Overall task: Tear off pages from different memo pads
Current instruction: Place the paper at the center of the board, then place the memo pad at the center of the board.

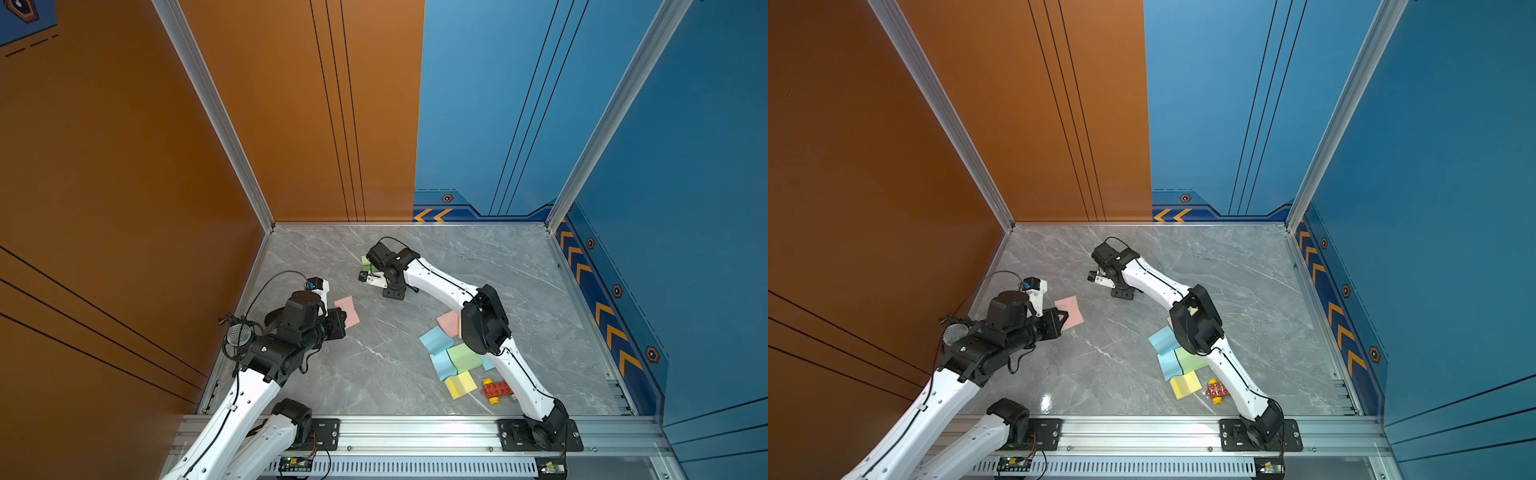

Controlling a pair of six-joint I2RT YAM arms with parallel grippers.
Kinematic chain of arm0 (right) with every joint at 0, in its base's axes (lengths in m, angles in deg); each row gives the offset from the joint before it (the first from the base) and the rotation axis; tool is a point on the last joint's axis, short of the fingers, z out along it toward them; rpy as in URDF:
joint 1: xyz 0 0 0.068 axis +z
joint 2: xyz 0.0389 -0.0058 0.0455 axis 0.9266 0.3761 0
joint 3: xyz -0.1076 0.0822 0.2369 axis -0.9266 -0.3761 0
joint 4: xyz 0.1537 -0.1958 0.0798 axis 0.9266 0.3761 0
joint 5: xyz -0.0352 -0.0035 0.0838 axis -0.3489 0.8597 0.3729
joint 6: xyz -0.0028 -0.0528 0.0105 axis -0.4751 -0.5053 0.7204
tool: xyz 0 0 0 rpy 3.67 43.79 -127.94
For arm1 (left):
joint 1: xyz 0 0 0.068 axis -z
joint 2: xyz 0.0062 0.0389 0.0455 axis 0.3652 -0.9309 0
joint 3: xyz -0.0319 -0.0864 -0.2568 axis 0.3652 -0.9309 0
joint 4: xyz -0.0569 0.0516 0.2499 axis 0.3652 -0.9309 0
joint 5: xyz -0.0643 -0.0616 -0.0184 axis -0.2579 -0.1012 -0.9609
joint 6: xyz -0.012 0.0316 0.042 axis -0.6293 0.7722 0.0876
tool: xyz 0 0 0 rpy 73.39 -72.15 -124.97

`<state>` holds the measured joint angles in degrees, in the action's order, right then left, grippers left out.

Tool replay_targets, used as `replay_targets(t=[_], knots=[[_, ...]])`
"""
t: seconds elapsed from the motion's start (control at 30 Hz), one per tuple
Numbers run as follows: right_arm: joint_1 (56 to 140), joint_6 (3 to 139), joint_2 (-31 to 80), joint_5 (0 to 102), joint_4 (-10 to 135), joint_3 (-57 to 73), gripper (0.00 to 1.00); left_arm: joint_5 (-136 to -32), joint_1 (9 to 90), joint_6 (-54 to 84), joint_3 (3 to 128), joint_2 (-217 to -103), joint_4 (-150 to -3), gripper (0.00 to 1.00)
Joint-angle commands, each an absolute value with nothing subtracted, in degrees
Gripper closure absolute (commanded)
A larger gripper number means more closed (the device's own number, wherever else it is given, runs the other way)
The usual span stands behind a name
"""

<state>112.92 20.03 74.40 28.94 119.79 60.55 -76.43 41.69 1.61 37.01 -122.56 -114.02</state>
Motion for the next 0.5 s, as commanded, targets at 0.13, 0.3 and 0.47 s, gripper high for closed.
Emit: replay_targets(t=[0.13,0.3,0.47], knots=[[106.94,39.31,42.66,32.31,102.48,33.94,0.33,-80.17,40.93,6.13,46.08,-137.74,-113.31,1.0],[101.04,52.26,22.65,34.68,84.11,8.12,0.0,-83.05,40.78,9.9,54.91,-154.08,-111.82,1.0],[92.43,66.51,12.39,42.31,76.71,-6.74,0.0,-85.72,38.95,13.31,64.91,-168.04,-111.96,1.0]])
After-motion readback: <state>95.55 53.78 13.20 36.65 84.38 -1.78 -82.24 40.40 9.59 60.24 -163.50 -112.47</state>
